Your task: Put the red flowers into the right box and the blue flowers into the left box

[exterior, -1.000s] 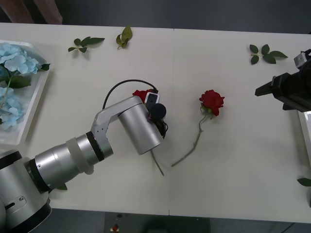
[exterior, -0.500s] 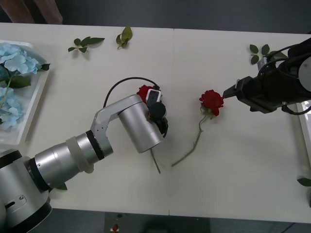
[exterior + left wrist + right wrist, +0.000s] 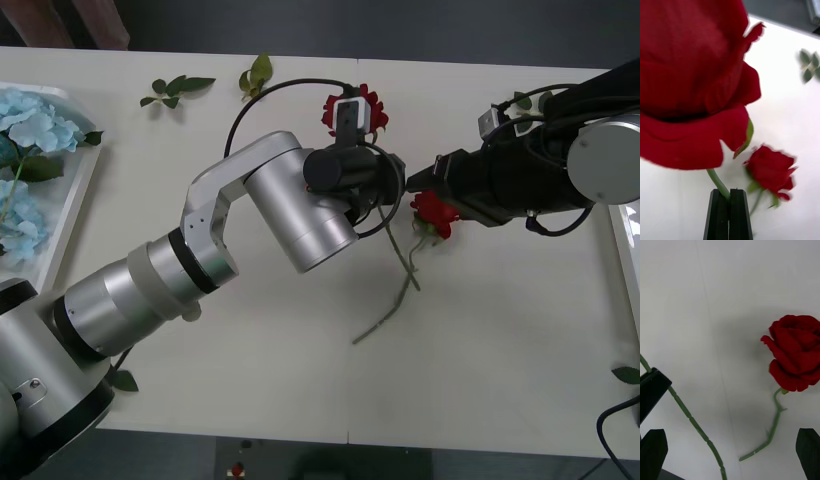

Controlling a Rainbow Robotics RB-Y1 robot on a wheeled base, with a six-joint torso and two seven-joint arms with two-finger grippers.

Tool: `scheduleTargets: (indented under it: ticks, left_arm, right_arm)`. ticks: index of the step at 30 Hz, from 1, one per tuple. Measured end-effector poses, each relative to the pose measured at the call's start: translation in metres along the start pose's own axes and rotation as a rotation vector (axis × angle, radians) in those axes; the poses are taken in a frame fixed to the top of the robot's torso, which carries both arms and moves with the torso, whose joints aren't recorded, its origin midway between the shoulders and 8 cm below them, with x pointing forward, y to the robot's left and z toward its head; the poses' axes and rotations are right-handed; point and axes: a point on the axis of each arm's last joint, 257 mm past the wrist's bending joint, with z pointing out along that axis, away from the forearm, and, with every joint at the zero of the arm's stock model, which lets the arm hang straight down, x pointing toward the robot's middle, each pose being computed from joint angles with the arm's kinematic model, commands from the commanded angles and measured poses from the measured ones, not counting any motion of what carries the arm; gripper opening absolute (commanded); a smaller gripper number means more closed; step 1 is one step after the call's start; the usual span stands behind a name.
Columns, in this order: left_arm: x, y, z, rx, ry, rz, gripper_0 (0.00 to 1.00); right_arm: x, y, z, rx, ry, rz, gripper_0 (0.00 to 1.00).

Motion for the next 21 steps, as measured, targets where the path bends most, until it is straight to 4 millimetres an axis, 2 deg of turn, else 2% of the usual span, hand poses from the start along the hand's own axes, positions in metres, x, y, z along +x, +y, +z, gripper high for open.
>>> scheduleTargets:
  ticks: [6, 8, 11, 15, 21]
  left_arm:
    - [-0.055, -0.048, -0.016, 0.081, -0.094, -0.071, 0.00]
    - [-0.073, -0.068, -0.022, 0.134, -0.128, -0.128, 0.00]
    - [-0.094, -0.089, -0.032, 0.181, -0.166, -0.205, 0.00]
    - [-0.105, -0.103, -0.041, 0.212, -0.185, -0.210, 0.00]
    - [-0.105, -0.103, -0.042, 0.214, -0.185, -0.210, 0.00]
  right_arm:
    - [0.000, 0.014, -0.015, -0.032, -0.002, -0.094, 1.00]
    - [-0.001, 0.014, -0.024, -0.040, 0.008, -0.146, 1.00]
    - [-0.002, 0.020, -0.040, -0.088, 0.027, -0.198, 1.00]
    - [-0.003, 0.024, -0.065, -0.155, 0.055, -0.171, 1.00]
    - [-0.008, 0.020, -0.111, -0.257, 0.053, -0.240, 1.00]
